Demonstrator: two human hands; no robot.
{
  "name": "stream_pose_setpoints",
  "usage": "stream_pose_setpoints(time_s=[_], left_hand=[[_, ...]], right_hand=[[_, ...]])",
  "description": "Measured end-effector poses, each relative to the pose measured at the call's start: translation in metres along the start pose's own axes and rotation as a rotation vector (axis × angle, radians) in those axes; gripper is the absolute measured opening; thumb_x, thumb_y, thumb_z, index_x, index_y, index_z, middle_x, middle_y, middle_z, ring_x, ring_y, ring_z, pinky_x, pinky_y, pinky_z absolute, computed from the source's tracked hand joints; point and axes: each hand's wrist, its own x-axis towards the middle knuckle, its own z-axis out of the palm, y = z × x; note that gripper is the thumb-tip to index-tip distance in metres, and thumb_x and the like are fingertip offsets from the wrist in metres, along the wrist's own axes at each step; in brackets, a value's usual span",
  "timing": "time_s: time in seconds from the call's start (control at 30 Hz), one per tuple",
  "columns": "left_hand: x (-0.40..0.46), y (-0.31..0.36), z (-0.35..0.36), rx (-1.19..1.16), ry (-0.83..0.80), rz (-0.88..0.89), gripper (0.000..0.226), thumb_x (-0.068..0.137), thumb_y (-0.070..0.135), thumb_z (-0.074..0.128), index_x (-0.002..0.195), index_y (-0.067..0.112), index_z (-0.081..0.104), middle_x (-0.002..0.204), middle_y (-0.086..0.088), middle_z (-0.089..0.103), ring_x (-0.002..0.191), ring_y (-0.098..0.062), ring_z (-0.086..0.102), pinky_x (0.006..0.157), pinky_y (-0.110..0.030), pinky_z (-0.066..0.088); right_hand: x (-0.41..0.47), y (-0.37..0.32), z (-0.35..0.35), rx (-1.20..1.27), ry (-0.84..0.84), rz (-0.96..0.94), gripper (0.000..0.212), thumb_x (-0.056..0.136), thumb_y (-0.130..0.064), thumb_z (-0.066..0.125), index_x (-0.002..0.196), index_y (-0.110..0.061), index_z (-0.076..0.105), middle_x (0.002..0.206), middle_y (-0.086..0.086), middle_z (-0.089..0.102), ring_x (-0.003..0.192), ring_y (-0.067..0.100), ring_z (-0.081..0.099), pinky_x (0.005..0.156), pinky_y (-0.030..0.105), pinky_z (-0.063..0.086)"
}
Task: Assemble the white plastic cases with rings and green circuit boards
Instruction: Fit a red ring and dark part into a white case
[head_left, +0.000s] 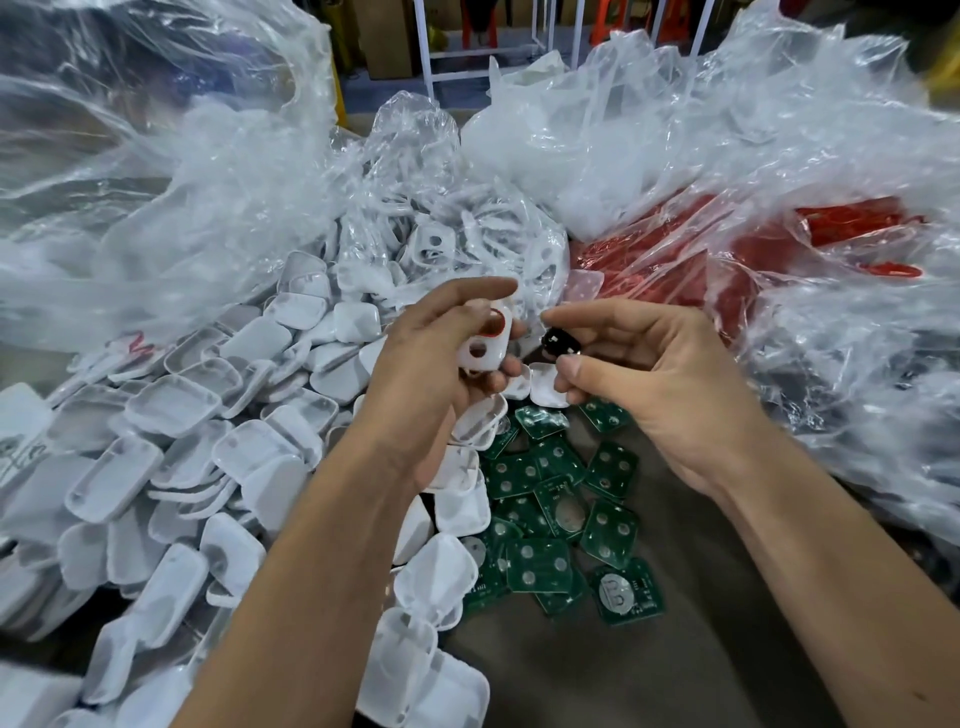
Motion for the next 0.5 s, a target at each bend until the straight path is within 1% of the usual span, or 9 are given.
stream_pose_setpoints(time_s=[0.1, 0.13, 0.17, 0.2, 0.23, 0.3, 0.4, 0.47, 0.5], left_hand=[[0.0003, -0.0001, -0.0035, 0.022, -0.075, 0.027, 0.047, 0.102, -0.011, 0.046, 0.133, 0.018, 0.067, 0.099, -0.008, 0.078, 0.092, -0.024, 0.074, 0.081, -0.029, 0.060], [0.0000, -0.0007, -0.0033, 0.045, -0.073, 0.048, 0.050, 0.101, -0.014, 0.047, 0.136, 0.017, 0.063, 0.099, -0.007, 0.079, 0.096, -0.024, 0.076, 0.085, -0.031, 0.061], [-0.0002, -0.0009, -0.0033, 0.068, -0.063, 0.071, 0.048, 0.099, -0.016, 0.048, 0.136, 0.013, 0.059, 0.101, -0.008, 0.079, 0.097, -0.025, 0.076, 0.087, -0.033, 0.062], [-0.0001, -0.0007, -0.0033, 0.093, -0.048, 0.097, 0.041, 0.098, -0.017, 0.050, 0.131, 0.007, 0.058, 0.102, -0.012, 0.079, 0.098, -0.026, 0.077, 0.088, -0.035, 0.062], [0.0004, -0.0006, -0.0041, 0.122, -0.038, 0.125, 0.031, 0.097, -0.017, 0.052, 0.122, 0.002, 0.058, 0.104, -0.014, 0.079, 0.098, -0.028, 0.077, 0.088, -0.036, 0.062], [0.0008, -0.0002, -0.0068, 0.187, -0.052, 0.176, 0.017, 0.095, -0.017, 0.056, 0.102, -0.002, 0.059, 0.106, -0.016, 0.078, 0.099, -0.031, 0.076, 0.086, -0.037, 0.063], [0.0015, -0.0004, -0.0080, 0.279, -0.056, 0.223, 0.026, 0.091, -0.021, 0.058, 0.080, 0.002, 0.062, 0.109, -0.015, 0.077, 0.095, -0.037, 0.075, 0.074, -0.030, 0.061], [0.0018, -0.0020, -0.0086, 0.312, -0.017, 0.224, 0.029, 0.088, -0.023, 0.061, 0.077, 0.003, 0.067, 0.105, -0.012, 0.078, 0.087, -0.034, 0.077, 0.067, -0.024, 0.058], [0.0024, -0.0026, -0.0088, 0.313, -0.003, 0.222, 0.027, 0.087, -0.022, 0.062, 0.079, 0.002, 0.071, 0.103, -0.012, 0.078, 0.084, -0.029, 0.077, 0.068, -0.022, 0.057]], right_hand=[[0.0008, 0.0003, 0.0014, -0.022, -0.004, -0.007, 0.039, 0.084, 0.007, 0.079, 0.110, -0.023, 0.080, 0.103, 0.005, 0.080, 0.087, 0.024, 0.078, 0.077, 0.026, 0.061], [0.0011, 0.0006, 0.0015, -0.019, 0.001, -0.007, 0.039, 0.084, 0.007, 0.079, 0.111, -0.022, 0.080, 0.103, 0.005, 0.080, 0.089, 0.025, 0.078, 0.077, 0.027, 0.062], [0.0013, 0.0010, 0.0014, -0.015, 0.007, -0.004, 0.039, 0.084, 0.008, 0.079, 0.111, -0.021, 0.080, 0.103, 0.006, 0.080, 0.089, 0.026, 0.078, 0.077, 0.027, 0.062], [0.0014, 0.0015, 0.0011, -0.014, 0.015, 0.000, 0.039, 0.084, 0.008, 0.079, 0.111, -0.020, 0.080, 0.102, 0.006, 0.080, 0.088, 0.027, 0.079, 0.076, 0.028, 0.062], [0.0014, 0.0017, 0.0010, -0.014, 0.023, 0.004, 0.039, 0.083, 0.008, 0.080, 0.111, -0.019, 0.080, 0.101, 0.006, 0.080, 0.087, 0.028, 0.079, 0.076, 0.028, 0.063], [0.0011, 0.0023, 0.0013, 0.000, 0.040, 0.012, 0.037, 0.083, 0.008, 0.080, 0.111, -0.017, 0.080, 0.098, 0.008, 0.080, 0.084, 0.029, 0.079, 0.074, 0.028, 0.062], [0.0011, 0.0038, 0.0023, 0.017, 0.069, 0.024, 0.033, 0.085, 0.005, 0.080, 0.112, -0.014, 0.079, 0.091, 0.011, 0.079, 0.078, 0.029, 0.078, 0.068, 0.026, 0.062], [0.0015, 0.0046, 0.0031, -0.007, 0.098, 0.015, 0.027, 0.087, 0.000, 0.080, 0.111, -0.013, 0.079, 0.088, 0.011, 0.079, 0.072, 0.027, 0.077, 0.064, 0.025, 0.061], [0.0018, 0.0044, 0.0039, -0.013, 0.113, 0.011, 0.023, 0.088, -0.004, 0.080, 0.109, -0.013, 0.080, 0.086, 0.011, 0.079, 0.069, 0.026, 0.076, 0.061, 0.025, 0.060]])
